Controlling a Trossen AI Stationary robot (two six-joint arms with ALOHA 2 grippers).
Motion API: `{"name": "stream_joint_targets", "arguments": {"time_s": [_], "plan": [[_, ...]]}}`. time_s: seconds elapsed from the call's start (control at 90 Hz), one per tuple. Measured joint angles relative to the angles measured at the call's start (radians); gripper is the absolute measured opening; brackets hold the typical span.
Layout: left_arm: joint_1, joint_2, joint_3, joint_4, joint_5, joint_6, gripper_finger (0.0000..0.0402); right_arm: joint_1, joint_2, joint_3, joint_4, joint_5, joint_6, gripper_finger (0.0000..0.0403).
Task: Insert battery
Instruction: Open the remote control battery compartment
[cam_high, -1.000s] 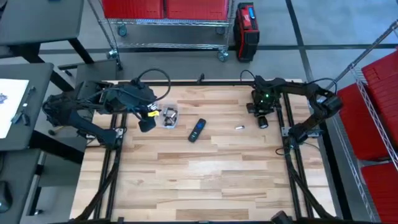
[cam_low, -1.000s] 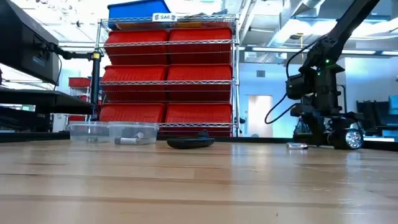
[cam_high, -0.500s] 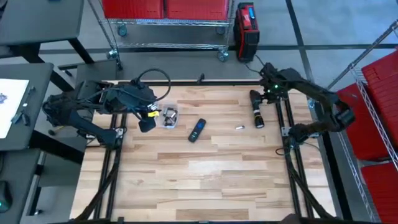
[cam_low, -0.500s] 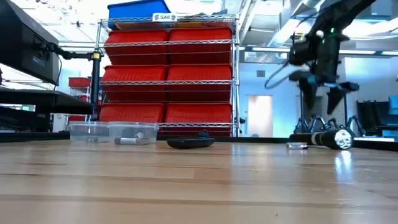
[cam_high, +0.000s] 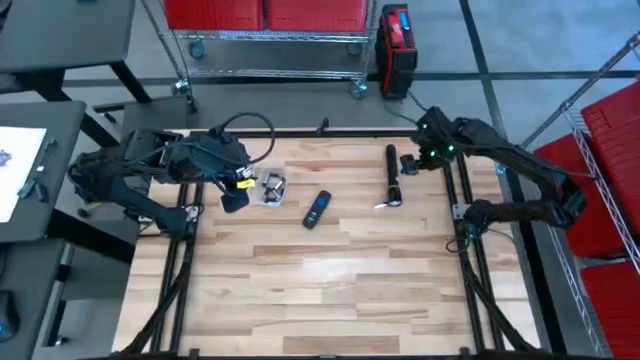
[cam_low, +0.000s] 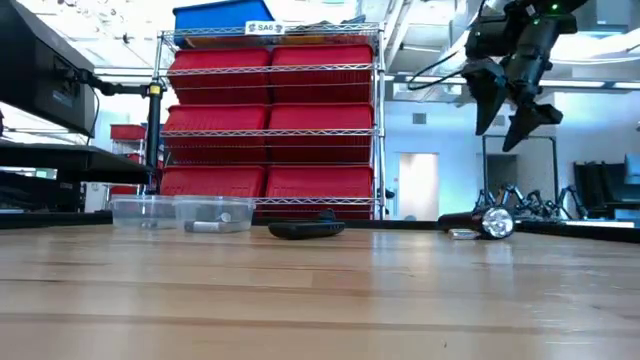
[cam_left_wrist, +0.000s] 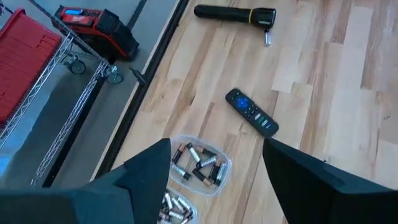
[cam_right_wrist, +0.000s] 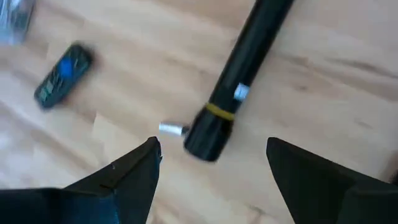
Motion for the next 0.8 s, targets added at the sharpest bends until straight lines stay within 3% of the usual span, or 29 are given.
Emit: {"name": "stream_joint_targets", "arguments": {"time_s": [0.267, 0.533, 0.8], "plan": [[0.0, 0.0, 0.0, -0.057, 0.011, -0.063, 0.0235, 0.196, 0.0, -0.007, 0.161, 0.006, -0.002, 0.0282], [0.0, 0.0, -0.002, -0.061, 0.049, -0.094, 0.0235, 0.308, 0.0, -0.007, 0.285, 0.079, 0.018, 0.0282], [0.007, 0.0, -0.108, 0.012, 0.09, -0.149, 0.0235, 0.41, 0.0, -0.007, 0.455, 0.157, 0.111, 0.0282]]}}
